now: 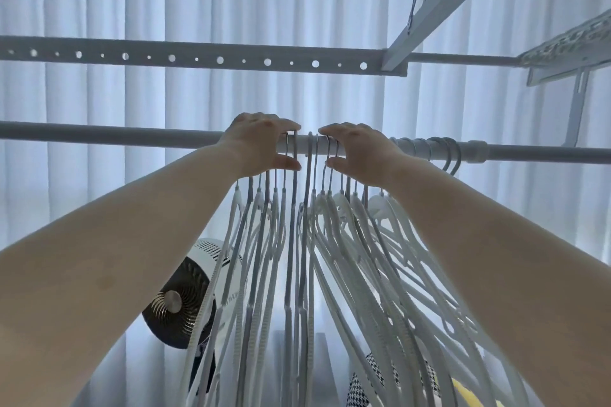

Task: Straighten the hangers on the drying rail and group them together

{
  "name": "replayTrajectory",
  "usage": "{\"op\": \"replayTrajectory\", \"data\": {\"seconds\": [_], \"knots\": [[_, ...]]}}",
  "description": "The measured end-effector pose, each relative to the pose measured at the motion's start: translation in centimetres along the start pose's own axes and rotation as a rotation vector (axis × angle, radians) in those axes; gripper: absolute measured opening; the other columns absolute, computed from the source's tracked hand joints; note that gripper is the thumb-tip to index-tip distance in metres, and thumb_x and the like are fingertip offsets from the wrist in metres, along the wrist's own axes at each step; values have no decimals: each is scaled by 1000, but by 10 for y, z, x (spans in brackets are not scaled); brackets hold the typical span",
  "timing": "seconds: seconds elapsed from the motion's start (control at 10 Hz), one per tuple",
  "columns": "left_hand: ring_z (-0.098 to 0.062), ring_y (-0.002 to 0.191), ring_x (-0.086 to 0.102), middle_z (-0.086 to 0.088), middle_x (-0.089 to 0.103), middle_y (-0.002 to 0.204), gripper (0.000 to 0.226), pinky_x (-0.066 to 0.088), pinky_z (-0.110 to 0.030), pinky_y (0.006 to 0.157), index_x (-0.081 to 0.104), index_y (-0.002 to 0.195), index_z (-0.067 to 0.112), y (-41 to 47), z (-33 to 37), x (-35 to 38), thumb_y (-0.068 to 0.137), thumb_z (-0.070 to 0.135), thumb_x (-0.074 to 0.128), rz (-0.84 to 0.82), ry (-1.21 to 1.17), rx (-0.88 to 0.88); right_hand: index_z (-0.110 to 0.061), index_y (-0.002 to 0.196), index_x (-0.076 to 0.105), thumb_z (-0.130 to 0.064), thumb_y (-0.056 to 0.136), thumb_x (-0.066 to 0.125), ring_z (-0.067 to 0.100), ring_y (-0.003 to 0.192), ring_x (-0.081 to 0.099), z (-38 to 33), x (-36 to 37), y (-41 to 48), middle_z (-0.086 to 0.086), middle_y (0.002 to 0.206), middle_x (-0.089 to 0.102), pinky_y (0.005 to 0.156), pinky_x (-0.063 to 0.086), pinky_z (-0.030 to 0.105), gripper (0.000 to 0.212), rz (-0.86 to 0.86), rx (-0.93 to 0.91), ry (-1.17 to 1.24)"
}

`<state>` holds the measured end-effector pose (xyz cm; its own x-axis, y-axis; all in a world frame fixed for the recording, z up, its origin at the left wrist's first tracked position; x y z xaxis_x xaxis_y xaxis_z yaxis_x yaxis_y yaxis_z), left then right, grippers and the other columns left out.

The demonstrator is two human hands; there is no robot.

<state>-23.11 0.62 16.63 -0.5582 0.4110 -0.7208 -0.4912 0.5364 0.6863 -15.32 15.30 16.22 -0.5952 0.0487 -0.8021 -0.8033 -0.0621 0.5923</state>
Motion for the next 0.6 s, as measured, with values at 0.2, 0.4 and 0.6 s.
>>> {"op": "replayTrajectory", "data": {"seconds": [0.2, 0.4, 0.6], "knots": [[-27, 127, 41, -7, 50, 136, 77, 25, -40, 107, 34, 138, 21, -3, 0, -4, 72, 49, 65, -19, -24, -7, -20, 142, 25, -24, 90, 49, 25, 132, 32, -2, -1, -1, 2, 145, 39, 108, 25, 36, 56, -8, 7, 1], [-26, 132, 35, -5, 41, 144, 76, 19, -39, 111, 33, 138, 22, -26, -10, -14, 74, 48, 63, 74, -150, -49, -20, 142, 24, -26, 88, 52, 24, 138, 23, -5, -2, -11, 1, 150, 30, 113, 17, 37, 61, 36, 0, 22], [-29, 127, 42, -8, 49, 138, 56, 31, -45, 107, 44, 132, 17, -71, -33, -19, 83, 39, 58, 149, -251, -157, -17, 138, 31, -24, 87, 53, 24, 136, 25, -12, -12, -37, 5, 147, 34, 113, 19, 38, 56, 74, 38, 18]]}}
Point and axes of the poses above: each hand's wrist, its own y-axis towards the middle knuckle, its own x-axis out of the palm, z = x × y, the point moved 1 cm from there along y, towards the middle knuckle
